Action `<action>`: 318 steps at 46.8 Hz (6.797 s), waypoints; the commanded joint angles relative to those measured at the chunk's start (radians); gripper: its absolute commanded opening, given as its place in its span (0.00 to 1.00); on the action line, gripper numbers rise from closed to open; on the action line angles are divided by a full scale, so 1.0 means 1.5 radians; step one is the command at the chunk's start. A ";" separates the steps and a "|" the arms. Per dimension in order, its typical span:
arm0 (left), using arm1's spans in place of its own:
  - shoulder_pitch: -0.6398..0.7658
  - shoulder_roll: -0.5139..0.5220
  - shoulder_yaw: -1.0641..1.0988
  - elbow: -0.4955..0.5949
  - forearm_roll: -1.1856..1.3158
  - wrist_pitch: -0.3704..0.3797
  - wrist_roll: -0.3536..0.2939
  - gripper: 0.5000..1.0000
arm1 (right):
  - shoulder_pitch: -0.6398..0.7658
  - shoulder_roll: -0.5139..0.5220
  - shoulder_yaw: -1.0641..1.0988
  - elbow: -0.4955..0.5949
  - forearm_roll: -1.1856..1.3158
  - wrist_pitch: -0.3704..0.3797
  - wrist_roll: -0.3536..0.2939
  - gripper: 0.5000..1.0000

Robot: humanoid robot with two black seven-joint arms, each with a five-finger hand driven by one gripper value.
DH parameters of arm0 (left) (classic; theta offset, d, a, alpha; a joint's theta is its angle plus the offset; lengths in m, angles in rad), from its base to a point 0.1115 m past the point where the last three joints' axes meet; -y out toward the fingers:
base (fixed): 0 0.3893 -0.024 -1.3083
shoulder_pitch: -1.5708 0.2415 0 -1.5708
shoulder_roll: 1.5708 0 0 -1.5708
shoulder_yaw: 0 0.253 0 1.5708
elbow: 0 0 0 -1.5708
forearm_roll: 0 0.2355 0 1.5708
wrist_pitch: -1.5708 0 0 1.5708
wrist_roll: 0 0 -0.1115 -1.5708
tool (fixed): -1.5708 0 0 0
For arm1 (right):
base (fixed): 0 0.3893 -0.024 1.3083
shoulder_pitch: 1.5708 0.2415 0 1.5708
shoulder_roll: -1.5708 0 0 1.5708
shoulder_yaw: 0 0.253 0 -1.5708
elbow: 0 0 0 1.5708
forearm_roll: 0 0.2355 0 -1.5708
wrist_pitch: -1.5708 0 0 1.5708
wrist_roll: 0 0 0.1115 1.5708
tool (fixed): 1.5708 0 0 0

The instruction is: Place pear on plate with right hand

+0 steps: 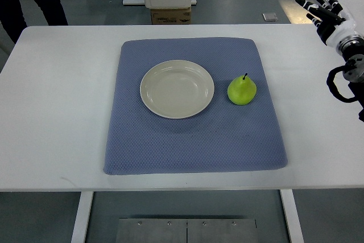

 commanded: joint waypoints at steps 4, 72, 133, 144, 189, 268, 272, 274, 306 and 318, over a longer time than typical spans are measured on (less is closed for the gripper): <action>0.000 0.000 0.000 0.000 0.000 0.000 0.000 1.00 | -0.009 0.001 0.011 0.002 0.001 0.004 0.000 1.00; 0.000 0.000 -0.001 0.000 0.000 0.000 0.000 1.00 | -0.017 -0.191 -0.187 0.285 -0.237 0.141 0.111 1.00; 0.000 0.000 0.000 0.000 0.000 0.000 0.000 1.00 | -0.030 -0.115 -0.444 0.298 -0.311 -0.082 0.207 0.94; 0.000 0.000 0.000 0.000 0.000 0.000 0.000 1.00 | -0.036 -0.105 -0.445 0.279 -0.311 -0.084 0.206 0.94; 0.000 0.000 0.000 0.000 0.000 0.000 0.000 1.00 | -0.032 -0.073 -0.493 0.239 -0.312 -0.084 0.220 0.89; 0.000 0.000 0.000 0.000 0.000 0.000 0.000 1.00 | -0.032 -0.050 -0.494 0.226 -0.316 -0.084 0.234 0.00; 0.000 0.000 -0.001 0.000 0.000 0.000 0.000 1.00 | -0.030 -0.049 -0.494 0.226 -0.316 -0.086 0.234 0.00; 0.000 0.000 0.000 0.000 0.000 0.001 0.000 1.00 | -0.030 -0.049 -0.494 0.226 -0.316 -0.091 0.233 0.00; 0.000 0.000 0.000 0.000 0.000 0.000 0.000 1.00 | -0.021 -0.056 -0.450 0.225 -0.304 -0.112 0.227 0.00; 0.000 0.000 0.000 0.000 0.000 0.000 0.000 1.00 | 0.040 -0.130 -0.444 0.221 -0.290 -0.058 0.224 0.00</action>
